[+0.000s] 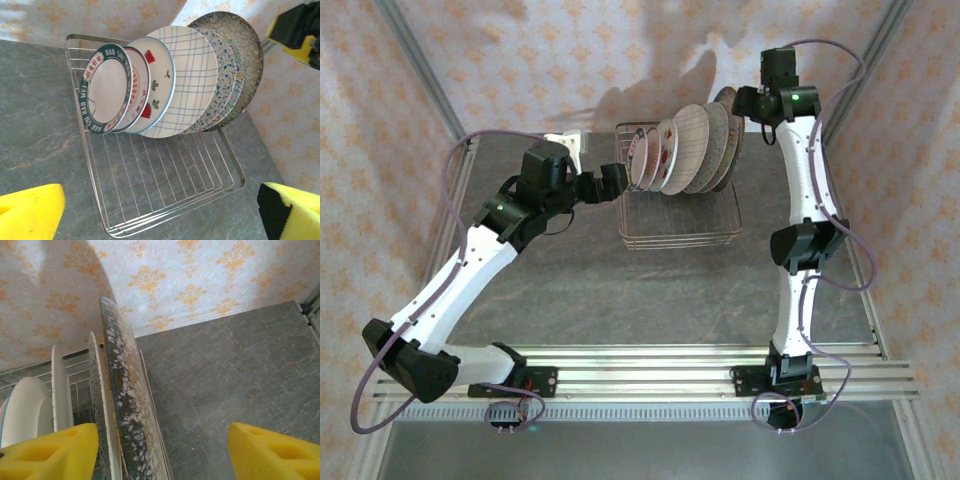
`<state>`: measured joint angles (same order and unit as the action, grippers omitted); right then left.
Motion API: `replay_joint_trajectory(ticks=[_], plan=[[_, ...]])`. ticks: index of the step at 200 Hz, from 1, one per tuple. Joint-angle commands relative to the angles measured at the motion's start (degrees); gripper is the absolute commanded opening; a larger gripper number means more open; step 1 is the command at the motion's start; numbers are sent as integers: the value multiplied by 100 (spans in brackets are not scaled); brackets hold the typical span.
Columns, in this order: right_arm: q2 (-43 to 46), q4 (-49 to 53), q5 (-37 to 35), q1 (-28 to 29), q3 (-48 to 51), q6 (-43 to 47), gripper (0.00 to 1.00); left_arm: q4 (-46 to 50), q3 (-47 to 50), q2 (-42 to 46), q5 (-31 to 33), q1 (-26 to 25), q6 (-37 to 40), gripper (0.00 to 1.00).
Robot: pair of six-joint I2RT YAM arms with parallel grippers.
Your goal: Unload the plates from the dish rack
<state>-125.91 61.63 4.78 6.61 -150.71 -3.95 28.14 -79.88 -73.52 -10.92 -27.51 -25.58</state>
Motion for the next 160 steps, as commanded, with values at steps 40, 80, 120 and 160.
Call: replay_joint_trajectory(ticks=[40, 80, 120, 160], plan=[[-185, -122, 242, 42, -116, 141, 62, -335, 85, 340, -503, -27, -80, 99], [-371, -192, 241, 42, -281, 162, 55, -620, 148, 445, -589, -28, -278, 98], [-494, -317, 380, 51, -318, 144, 52, -628, 128, 429, -636, -29, -342, 98], [-580, -397, 298, 60, -343, 142, 49, -608, 113, 402, -640, -31, -334, 98]])
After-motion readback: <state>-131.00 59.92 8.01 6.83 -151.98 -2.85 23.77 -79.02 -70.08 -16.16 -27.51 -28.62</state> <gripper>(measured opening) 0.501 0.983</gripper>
